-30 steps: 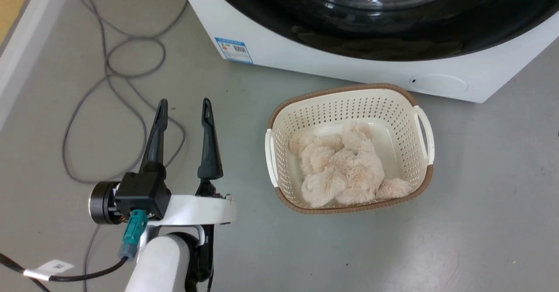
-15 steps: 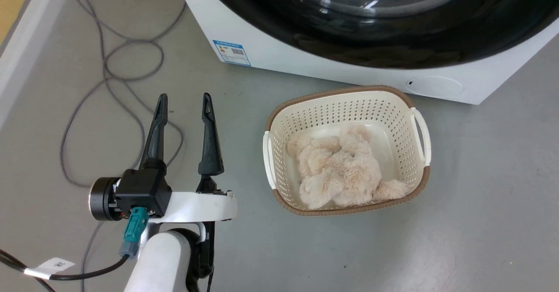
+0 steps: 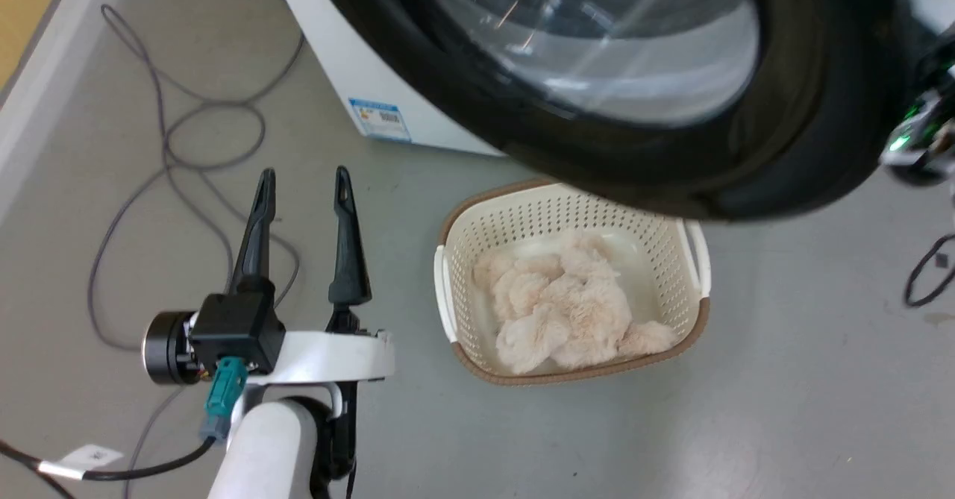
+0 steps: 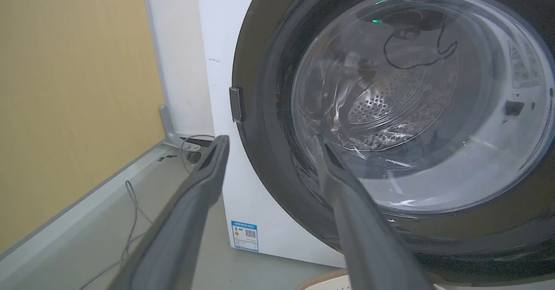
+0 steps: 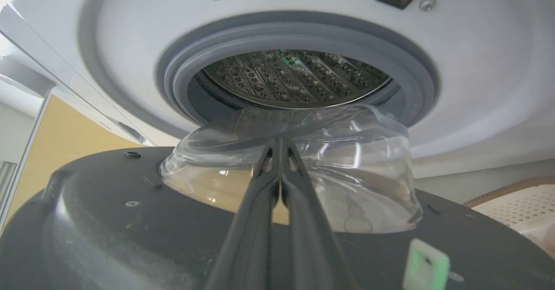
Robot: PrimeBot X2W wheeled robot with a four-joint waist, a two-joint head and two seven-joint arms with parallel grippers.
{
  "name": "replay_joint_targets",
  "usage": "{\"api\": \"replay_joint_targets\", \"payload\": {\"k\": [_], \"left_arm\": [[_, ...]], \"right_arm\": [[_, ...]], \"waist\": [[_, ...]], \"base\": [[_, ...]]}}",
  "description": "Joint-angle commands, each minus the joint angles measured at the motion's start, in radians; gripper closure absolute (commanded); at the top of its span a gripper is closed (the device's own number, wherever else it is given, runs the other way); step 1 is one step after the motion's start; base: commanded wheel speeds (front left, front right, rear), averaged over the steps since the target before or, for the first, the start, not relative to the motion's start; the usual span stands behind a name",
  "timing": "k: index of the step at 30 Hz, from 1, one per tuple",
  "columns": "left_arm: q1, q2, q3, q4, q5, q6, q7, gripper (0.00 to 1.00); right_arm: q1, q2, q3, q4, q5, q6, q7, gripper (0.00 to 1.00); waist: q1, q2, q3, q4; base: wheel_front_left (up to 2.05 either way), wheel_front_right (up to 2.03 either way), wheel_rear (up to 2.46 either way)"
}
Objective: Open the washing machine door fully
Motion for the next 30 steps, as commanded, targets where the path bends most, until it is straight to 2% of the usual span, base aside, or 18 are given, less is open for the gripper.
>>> {"api": "replay_joint_targets", "payload": {"k": [1,17,30], "left_arm": [[0.021,0.001,0.007,0.005,0.01,-0.006,-0.005,0.0],[0.09,0.001,0.043,0.025,0.027,-0.028,-0.005,0.0],[0.146,0.001,0.051,0.043,0.04,-0.048,-0.005,0.0]], "right_arm": [[0.042,0.021,0.015,-0.036,0.001,0.001,0.029,1.0],[0.34,0.068,0.093,-0.334,0.041,0.001,0.205,1.0],[0.56,0.151,0.177,-0.489,0.067,0.001,0.272,1.0]], "waist": [[0.0,0.0,-0.021,-0.013],[0.0,0.0,-0.126,-0.067],[0.0,0.0,-0.214,-0.059]], "base": [[0.0,0.0,0.0],[0.0,0.0,0.0],[0.0,0.0,0.0]]}}
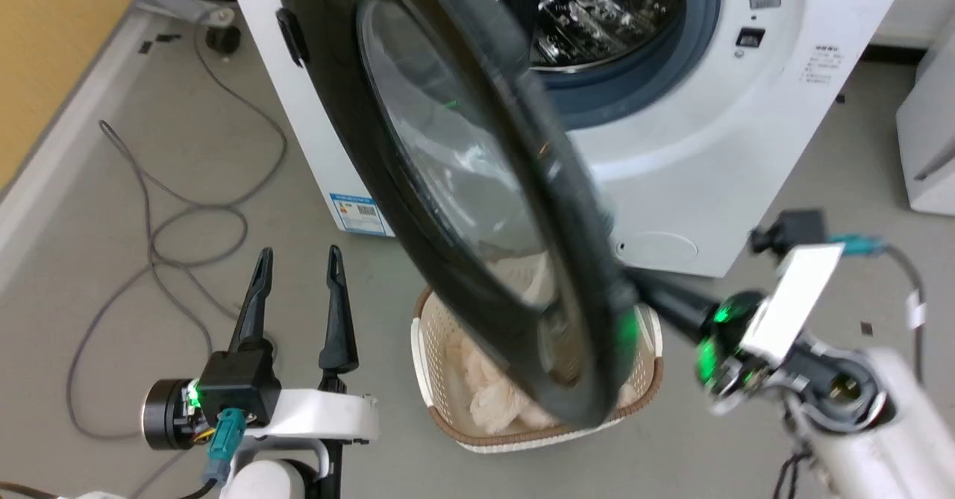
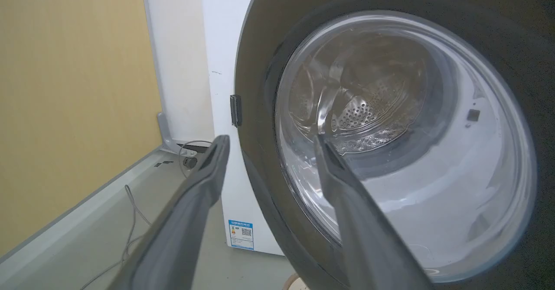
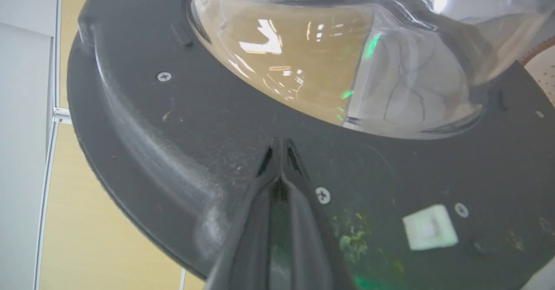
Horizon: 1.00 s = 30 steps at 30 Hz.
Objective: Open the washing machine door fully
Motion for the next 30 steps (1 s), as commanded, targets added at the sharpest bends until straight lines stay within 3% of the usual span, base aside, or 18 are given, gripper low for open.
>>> {"api": "replay_joint_targets", "payload": {"k": [1,17,30], "left_arm": [[0.019,0.001,0.006,0.003,0.008,-0.005,-0.005,0.0],[0.064,0.001,0.02,0.017,0.017,-0.017,-0.005,0.0],[0.109,0.001,0.039,0.032,0.022,-0.021,-0.005,0.0]], "right_arm": [[0.044,0.025,0.02,-0.026,0.002,0.001,0.008,1.0],[0.188,0.116,0.119,-0.105,-0.013,0.001,0.031,1.0],[0.256,0.157,0.137,-0.104,-0.018,0.001,-0.033,1.0]], "waist": [[0.0001,0.0,-0.019,0.006],[0.0001,0.0,-0.081,0.037],[0.0001,0.0,-0.138,0.032]], "base": [[0.0,0.0,0.0],[0.0,0.0,0.0],[0.0,0.0,0.0]]}}
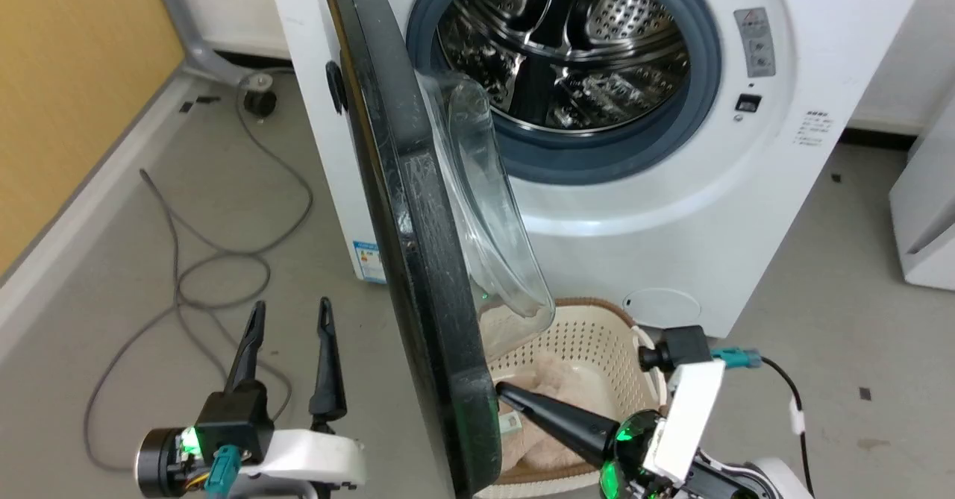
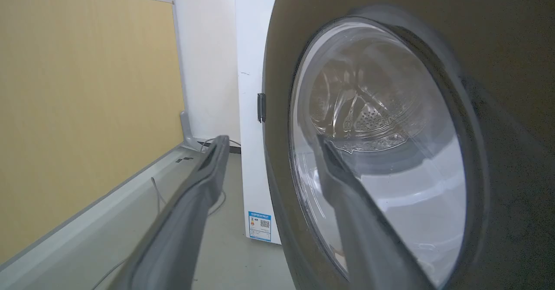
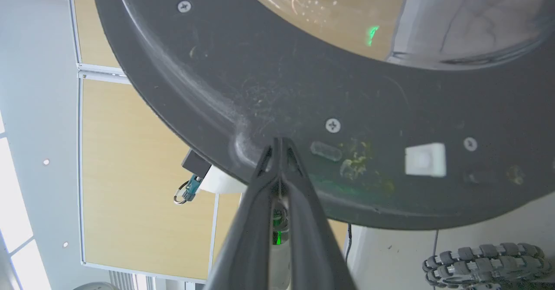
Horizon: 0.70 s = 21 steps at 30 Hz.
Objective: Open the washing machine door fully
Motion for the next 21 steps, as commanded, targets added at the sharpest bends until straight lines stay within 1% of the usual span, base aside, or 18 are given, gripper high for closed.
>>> {"api": "replay_joint_targets", "payload": {"k": [1,4,6,7,11,14,16,19,21], "left_arm": [[0.019,0.001,0.008,0.004,0.008,-0.005,-0.005,0.0],[0.028,0.001,0.016,0.003,0.011,-0.007,-0.005,0.0],[0.032,0.001,0.021,0.002,0.013,-0.008,-0.005,0.0],[0.032,0.001,0.021,0.002,0.013,-0.008,-0.005,0.0],[0.038,0.001,0.03,-0.001,0.014,-0.009,-0.005,0.0],[0.046,0.001,0.035,-0.007,0.014,-0.007,-0.005,0.0],[0.05,0.001,0.038,-0.009,0.014,-0.006,-0.005,0.0],[0.055,0.001,0.043,-0.012,0.014,-0.005,-0.005,0.0],[0.057,0.001,0.047,-0.012,0.013,-0.004,-0.005,0.0]], "right_arm": [[0.021,0.007,-0.014,-0.009,0.001,0.001,-0.019,1.0],[0.028,0.009,-0.056,-0.024,-0.01,0.001,-0.074,1.0],[0.029,0.008,-0.087,-0.041,-0.04,0.001,-0.126,1.0],[0.029,0.008,-0.087,-0.041,-0.04,0.001,-0.126,1.0],[0.029,-0.001,-0.151,-0.088,-0.121,0.001,-0.262,1.0],[0.022,-0.023,-0.179,-0.13,-0.23,0.001,-0.403,1.0],[0.019,-0.052,-0.18,-0.152,-0.325,0.001,-0.513,1.0],[0.016,-0.114,-0.157,-0.162,-0.486,0.001,-0.685,1.0],[0.017,-0.162,-0.139,-0.144,-0.607,0.001,-0.803,1.0]], "waist": [[0.0001,0.0,-0.014,-0.005],[0.0001,0.0,-0.023,-0.012],[0.0001,0.0,-0.029,-0.018],[0.0001,0.0,-0.029,-0.018],[0.0001,0.0,-0.038,-0.03],[0.0001,0.0,-0.043,-0.043],[0.0001,0.0,-0.045,-0.052],[0.0001,0.0,-0.046,-0.064],[0.0001,0.0,-0.047,-0.072]], "base": [[0.0,0.0,0.0],[0.0,0.0,0.0],[0.0,0.0,0.0],[0.0,0.0,0.0],[0.0,0.0,0.0],[0.0,0.0,0.0],[0.0,0.0,0.0],[0.0,0.0,0.0],[0.0,0.0,0.0]]}}
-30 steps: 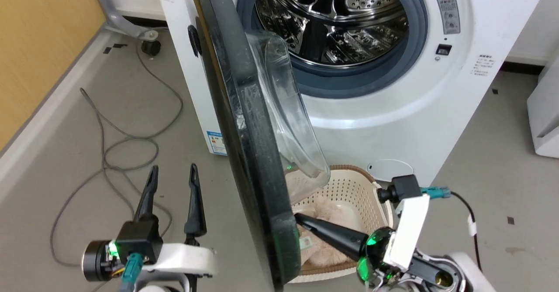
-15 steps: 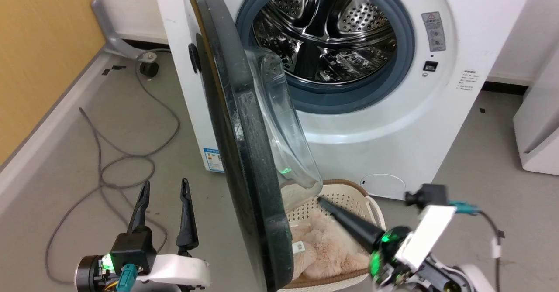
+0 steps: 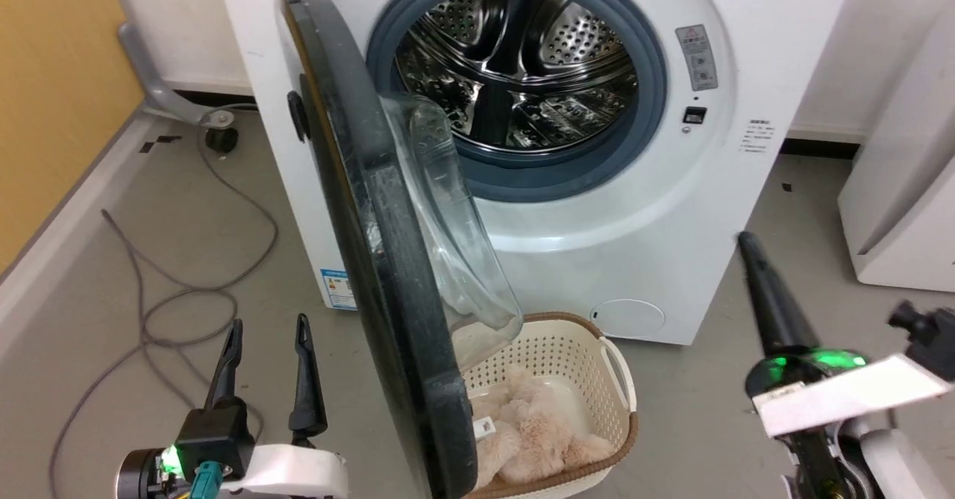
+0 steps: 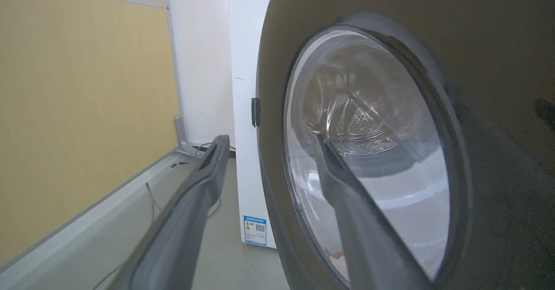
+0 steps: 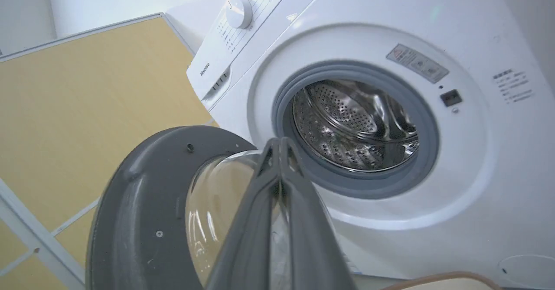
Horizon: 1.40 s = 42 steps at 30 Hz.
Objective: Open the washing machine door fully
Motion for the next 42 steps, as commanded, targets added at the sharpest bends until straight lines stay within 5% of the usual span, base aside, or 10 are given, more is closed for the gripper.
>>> {"api": "replay_joint_targets", "payload": {"k": [1,5,13,19,20,21,22,30,33,42], "left_arm": [[0.016,0.001,0.002,-0.003,0.004,0.003,-0.005,0.0],[0.022,0.001,0.009,-0.007,0.003,0.006,-0.005,0.0],[0.027,0.001,0.017,-0.016,0.002,0.013,-0.005,0.0],[0.025,0.001,0.016,-0.014,-0.001,0.011,-0.005,0.0],[0.025,0.001,0.016,-0.014,-0.002,0.011,-0.005,0.0],[0.026,0.001,0.015,-0.014,-0.003,0.01,-0.005,0.0],[0.026,0.001,0.015,-0.014,-0.003,0.01,-0.005,0.0],[0.033,0.001,0.02,-0.015,-0.008,0.014,-0.005,0.0],[0.031,0.001,0.023,-0.022,-0.007,0.011,-0.005,1.0],[-0.007,0.001,0.063,-0.177,0.027,0.004,-0.005,1.0]], "right_arm": [[0.003,-0.013,0.004,0.011,-0.033,0.001,-0.032,1.0],[0.014,-0.034,-0.051,0.05,-0.246,0.001,-0.096,1.0],[0.101,0.073,-0.227,-0.005,-0.718,0.001,-0.1,1.0],[0.185,0.14,-0.27,0.079,-0.858,0.001,-0.1,1.0],[0.194,0.15,-0.277,0.097,-0.852,0.001,-0.1,0.92],[0.205,0.156,-0.278,0.121,-0.852,0.001,-0.1,0.6],[0.212,0.161,-0.277,0.139,-0.852,0.001,-0.1,0.03],[0.225,0.181,-0.305,0.171,-0.865,0.001,-0.1,0.0],[0.227,0.184,-0.311,0.157,-0.874,0.001,-0.1,0.0],[0.239,0.187,-0.328,0.116,-0.867,0.001,-0.1,0.0]], "waist": [[0.0,-0.0001,-0.001,-0.005],[0.0,-0.0001,-0.003,-0.023],[0.0,-0.0001,-0.002,-0.051],[0.0,-0.0001,-0.004,-0.058],[0.0,-0.0001,-0.005,-0.058],[0.0,-0.0001,-0.005,-0.058],[0.0,-0.0001,-0.006,-0.059],[0.0,-0.0001,-0.01,-0.058],[0.0,-0.0001,-0.013,-0.056],[0.0,-0.0001,-0.021,-0.048]], "base": [[0.0,0.0,0.0],[0.0,0.0,0.0],[0.0,0.0,0.0],[0.0,0.0,0.0],[0.0,0.0,0.0],[0.0,0.0,0.0],[0.0,0.0,0.0],[0.0,0.0,0.0],[0.0,0.0,0.0],[0.0,0.0,0.0]]}}
